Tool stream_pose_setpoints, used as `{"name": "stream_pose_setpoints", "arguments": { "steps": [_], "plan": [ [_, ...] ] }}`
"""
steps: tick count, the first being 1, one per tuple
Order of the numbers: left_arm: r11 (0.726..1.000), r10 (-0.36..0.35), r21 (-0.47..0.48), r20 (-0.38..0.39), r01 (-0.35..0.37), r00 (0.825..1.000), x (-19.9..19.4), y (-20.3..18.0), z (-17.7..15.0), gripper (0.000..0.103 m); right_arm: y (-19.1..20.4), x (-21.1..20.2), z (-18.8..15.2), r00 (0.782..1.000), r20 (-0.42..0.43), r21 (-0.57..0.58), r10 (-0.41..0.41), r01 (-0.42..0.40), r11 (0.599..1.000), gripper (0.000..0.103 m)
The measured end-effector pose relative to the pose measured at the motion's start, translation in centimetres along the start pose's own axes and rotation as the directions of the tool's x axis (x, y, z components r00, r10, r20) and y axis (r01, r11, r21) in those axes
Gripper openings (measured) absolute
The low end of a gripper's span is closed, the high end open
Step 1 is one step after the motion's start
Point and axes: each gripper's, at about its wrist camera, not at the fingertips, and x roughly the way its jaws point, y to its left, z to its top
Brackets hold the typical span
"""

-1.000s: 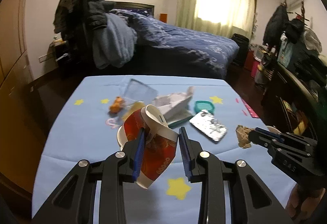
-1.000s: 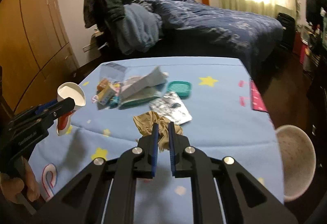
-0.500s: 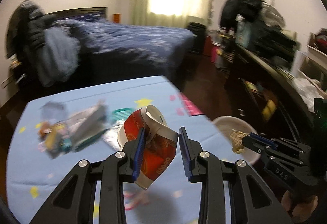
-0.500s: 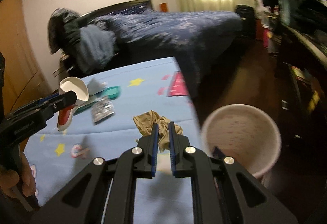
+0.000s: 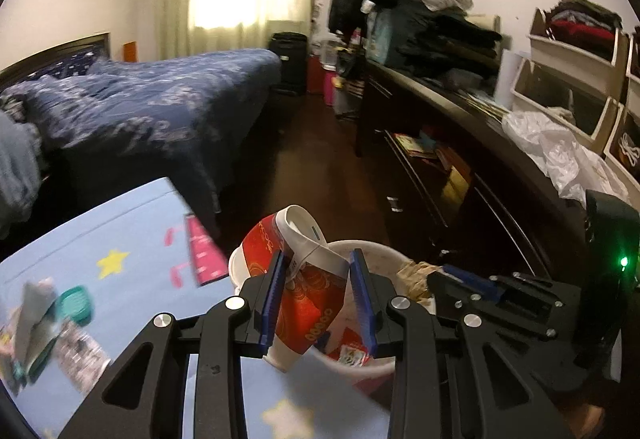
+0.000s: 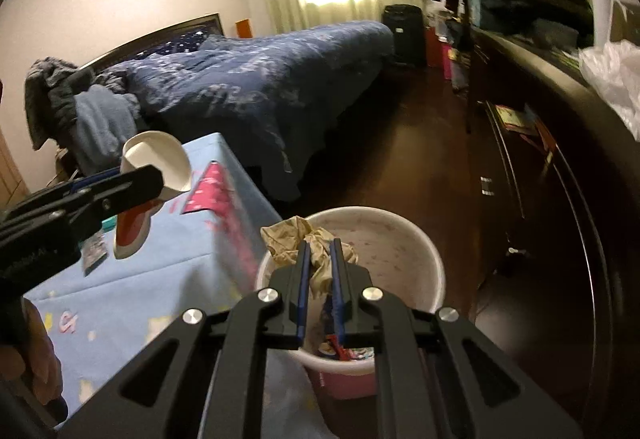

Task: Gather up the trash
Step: 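Carry the cup and tissue over the wastebasket with both tools, then open both tools to drop the cup and tissue into the wastebasket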

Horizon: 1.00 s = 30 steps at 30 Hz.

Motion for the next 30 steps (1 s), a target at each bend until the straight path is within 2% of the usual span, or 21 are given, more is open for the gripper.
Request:
{"name": "stream_pose_setpoints", "arguments": {
  "steps": [5,9,14,16,18,19,20,23,26,29,30],
  "plan": [
    [0.999,-0.029,0.025,-0.035,0.030,0.999,3.9,-1.2,0.8,0.033,-2.2,2.3,-0.1,1.000,-0.019,0.042,-0.022,0.022,0.999,0.012],
    [0.998,-0.055,0.003,-0.052,0.056,0.997,5.5,-1.1,1.3,0.034,-3.4,4.0,-0.3,0.998,-0.037,0.051,-0.043,0.045,0.998,0.013],
    [0.998,-0.058,-0.010,-0.063,0.058,0.996,6.6,-1.2,1.6,0.034,-4.0,5.4,-0.5,0.998,-0.042,0.051,-0.053,0.056,0.997,0.019],
    [0.998,-0.064,-0.017,-0.066,0.063,0.996,6.8,-1.1,1.6,0.039,-4.1,5.9,-0.7,0.998,-0.048,0.059,-0.042,0.044,0.997,0.022],
    [0.998,-0.061,-0.023,-0.059,0.059,0.996,6.9,-0.9,1.6,0.056,-4.1,6.2,-0.7,0.998,-0.049,0.057,-0.044,0.047,0.997,0.022],
    [0.998,-0.059,-0.027,-0.051,0.057,0.997,6.8,-0.9,1.6,0.071,-4.0,6.2,-0.7,0.998,-0.049,0.055,-0.045,0.047,0.997,0.024],
    [0.998,-0.059,-0.032,-0.036,0.058,0.998,6.5,-0.8,1.6,0.078,-4.0,6.3,-0.8,0.998,-0.048,0.054,-0.045,0.048,0.997,0.025],
    [0.998,-0.053,-0.043,-0.011,0.053,0.999,5.5,-0.4,1.7,0.078,-3.8,5.9,-0.7,0.998,-0.037,0.047,-0.052,0.054,0.997,0.032],
    [0.998,-0.033,-0.060,0.005,0.033,0.999,4.4,0.4,1.6,0.078,-3.4,5.0,-0.5,0.998,-0.019,0.044,-0.054,0.055,0.998,0.033],
    [0.996,0.024,-0.083,0.014,-0.023,1.000,2.3,1.8,1.0,0.080,-2.7,3.3,-0.2,0.999,0.001,0.042,-0.046,0.046,0.998,0.038],
    [0.993,0.070,-0.094,0.013,-0.068,0.997,1.2,2.5,0.5,0.082,-2.3,2.6,-0.2,0.999,0.011,0.042,-0.036,0.036,0.999,0.040]
  ]
}}
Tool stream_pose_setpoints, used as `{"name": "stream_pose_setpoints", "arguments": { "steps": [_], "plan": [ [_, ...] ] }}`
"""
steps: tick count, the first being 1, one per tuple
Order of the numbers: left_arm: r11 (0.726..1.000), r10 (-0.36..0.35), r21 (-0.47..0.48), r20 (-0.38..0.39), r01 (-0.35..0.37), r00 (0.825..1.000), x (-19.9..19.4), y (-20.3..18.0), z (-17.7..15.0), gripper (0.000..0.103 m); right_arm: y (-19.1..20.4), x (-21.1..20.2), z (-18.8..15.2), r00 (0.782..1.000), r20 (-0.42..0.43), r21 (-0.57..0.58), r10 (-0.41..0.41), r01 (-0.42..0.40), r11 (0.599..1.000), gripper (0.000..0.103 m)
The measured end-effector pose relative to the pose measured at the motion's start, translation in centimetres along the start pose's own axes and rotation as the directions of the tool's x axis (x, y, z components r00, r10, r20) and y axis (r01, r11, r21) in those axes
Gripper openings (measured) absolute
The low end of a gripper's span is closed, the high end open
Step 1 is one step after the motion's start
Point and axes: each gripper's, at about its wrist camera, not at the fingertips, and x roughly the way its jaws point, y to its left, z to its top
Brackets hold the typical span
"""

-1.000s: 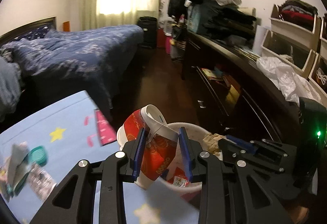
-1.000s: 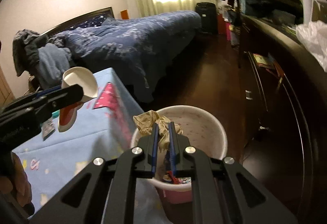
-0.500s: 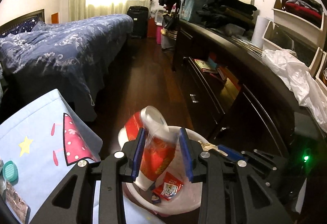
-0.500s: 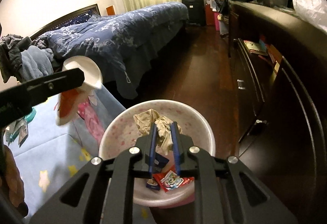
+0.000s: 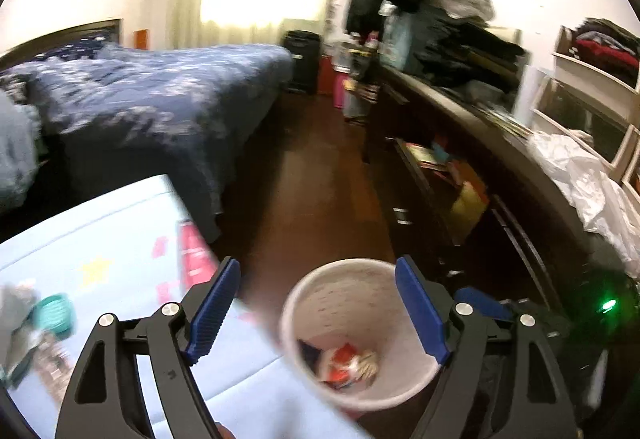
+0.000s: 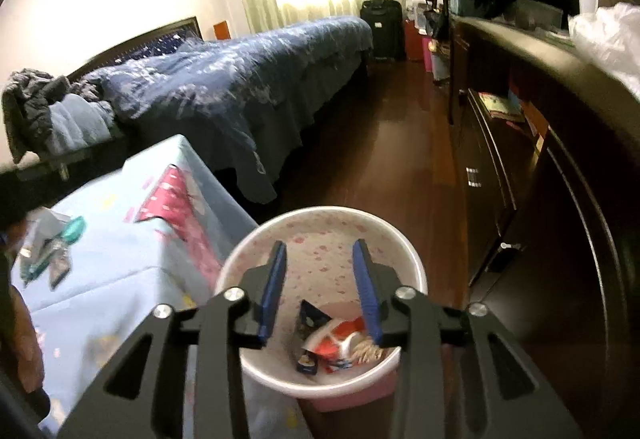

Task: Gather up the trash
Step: 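Open both tools to drop the cup and tissue into the wastebasket, then grasp the clear plastic box with the left tool while the right tool grasps white paper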

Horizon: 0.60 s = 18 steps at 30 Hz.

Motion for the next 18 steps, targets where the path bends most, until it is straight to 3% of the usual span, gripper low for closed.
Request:
{"name": "stream_pose_setpoints", "arguments": {
  "steps": [7,13,18],
  "plan": [
    [0.974,0.186,-0.126,-0.019,-0.187,0.982,-6.1,6.5,-2.9,0.084,5.4,-5.1,0.0,0.994,0.063,-0.071,0.092,-0.087,0.994,0.058],
    [0.903,0.358,-0.244,-0.031,-0.355,0.933,-12.1,13.5,-6.3,0.089,12.9,-7.3,-0.9,0.973,0.048,-0.186,0.225,-0.212,0.959,0.072],
    [0.830,0.474,-0.315,-0.041,-0.461,0.880,-15.5,18.7,-8.0,0.095,20.0,-7.3,-1.7,0.944,-0.020,-0.285,0.329,-0.321,0.903,0.078]
  ]
}}
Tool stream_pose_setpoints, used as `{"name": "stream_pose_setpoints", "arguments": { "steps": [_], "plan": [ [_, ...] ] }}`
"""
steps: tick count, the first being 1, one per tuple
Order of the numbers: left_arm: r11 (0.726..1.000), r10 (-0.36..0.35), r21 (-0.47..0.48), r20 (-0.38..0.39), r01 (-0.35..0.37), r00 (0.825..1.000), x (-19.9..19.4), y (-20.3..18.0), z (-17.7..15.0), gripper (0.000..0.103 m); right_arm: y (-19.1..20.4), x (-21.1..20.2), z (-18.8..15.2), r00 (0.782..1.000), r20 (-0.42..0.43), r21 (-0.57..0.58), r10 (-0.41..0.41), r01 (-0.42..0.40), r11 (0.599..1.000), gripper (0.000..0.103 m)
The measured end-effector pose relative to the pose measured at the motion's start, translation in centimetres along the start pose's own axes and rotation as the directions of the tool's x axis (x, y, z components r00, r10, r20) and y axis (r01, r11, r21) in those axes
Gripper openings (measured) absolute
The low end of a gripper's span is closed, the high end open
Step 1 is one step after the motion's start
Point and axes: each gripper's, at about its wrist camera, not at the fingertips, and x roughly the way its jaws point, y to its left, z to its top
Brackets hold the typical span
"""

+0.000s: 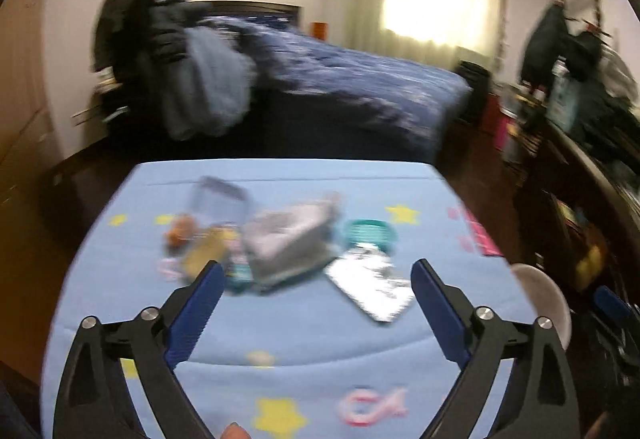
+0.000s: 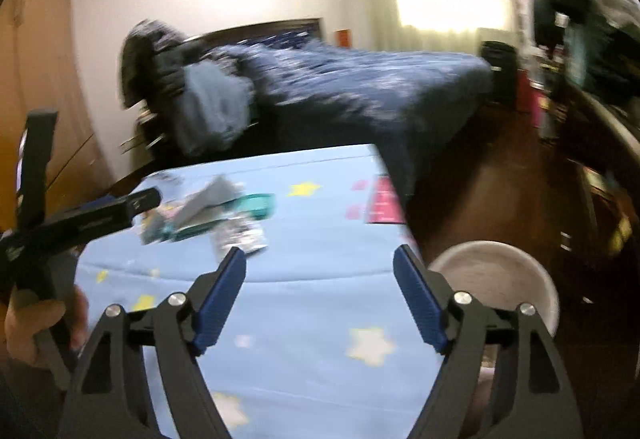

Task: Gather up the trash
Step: 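Grasp the clear plastic box with the left tool while the right tool grasps white paper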

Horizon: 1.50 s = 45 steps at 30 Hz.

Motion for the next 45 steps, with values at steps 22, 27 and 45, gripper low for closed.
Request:
{"name": "stream_pose_setpoints", "arguments": {
  "steps": [22,27,45],
  "plan": [
    [0.977,0.209,0.060,-0.088,-0.205,0.974,12.4,5.8,4.6,0.096,8.9,8.7,4.3,0.991,-0.096,-0.124,0.099,-0.110,0.986,0.078],
    [0.974,0.225,0.069,-0.131,-0.218,0.965,14.2,6.1,4.3,0.081,8.6,9.9,4.5,0.989,-0.110,-0.117,0.096,-0.109,0.987,0.078],
    [0.982,0.142,-0.118,-0.052,-0.147,0.988,8.5,11.9,4.7,0.046,11.5,15.9,6.1,0.977,-0.177,-0.085,0.120,-0.136,0.987,0.078]
  ]
}}
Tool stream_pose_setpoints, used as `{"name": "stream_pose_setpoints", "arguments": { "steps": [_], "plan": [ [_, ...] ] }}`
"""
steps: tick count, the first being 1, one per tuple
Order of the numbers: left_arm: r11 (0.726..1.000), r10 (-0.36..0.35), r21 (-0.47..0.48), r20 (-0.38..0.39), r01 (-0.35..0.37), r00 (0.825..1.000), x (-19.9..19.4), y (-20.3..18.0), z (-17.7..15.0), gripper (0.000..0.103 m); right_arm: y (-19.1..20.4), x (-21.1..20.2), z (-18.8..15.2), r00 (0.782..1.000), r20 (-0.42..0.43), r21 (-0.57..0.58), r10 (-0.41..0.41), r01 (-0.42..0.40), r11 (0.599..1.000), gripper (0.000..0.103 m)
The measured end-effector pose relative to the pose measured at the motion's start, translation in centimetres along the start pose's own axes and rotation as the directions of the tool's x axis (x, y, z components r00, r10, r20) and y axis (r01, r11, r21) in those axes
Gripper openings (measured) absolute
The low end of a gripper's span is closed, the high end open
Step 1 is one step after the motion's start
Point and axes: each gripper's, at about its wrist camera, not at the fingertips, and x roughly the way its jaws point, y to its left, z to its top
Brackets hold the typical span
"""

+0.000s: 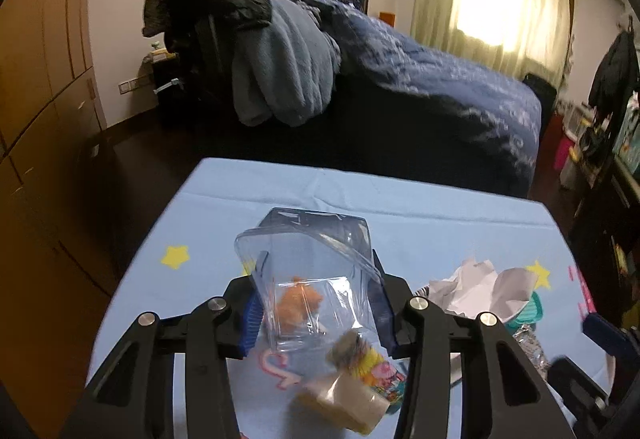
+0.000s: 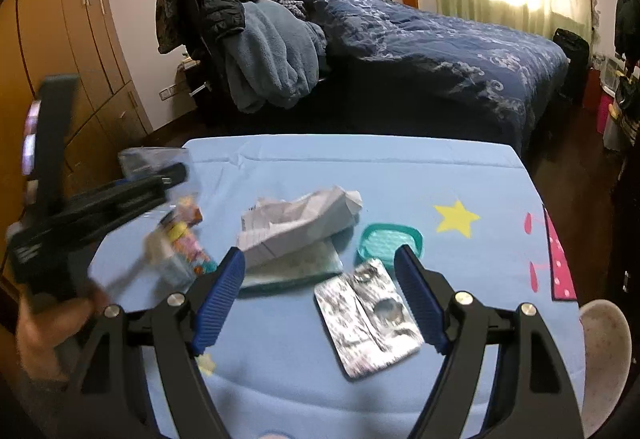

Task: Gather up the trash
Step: 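Grasp the clear plastic box with the left tool while the right tool grasps white paper, then carry the plastic box and white paper over the wastebasket with both tools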

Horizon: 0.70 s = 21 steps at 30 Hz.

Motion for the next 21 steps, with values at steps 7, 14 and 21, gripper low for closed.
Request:
{"name": "stream_pose_setpoints", "arguments": {
  "steps": [7,14,21],
  "plan": [
    [0.999,0.003,-0.039,0.046,-0.001,0.999,-2.3,2.8,0.8,0.047,0.5,3.4,1.2,0.999,-0.036,0.028,0.005,-0.004,1.000,0.078],
    [0.999,0.013,-0.052,0.052,-0.010,0.999,-3.3,4.2,0.1,0.049,0.1,7.2,2.1,0.996,-0.087,0.093,0.020,-0.012,0.996,0.074],
    [0.999,-0.002,-0.038,0.038,0.003,0.999,-3.3,4.3,-0.8,0.049,0.9,8.5,2.1,0.992,-0.117,0.086,0.037,-0.027,0.996,0.027]
  ]
}}
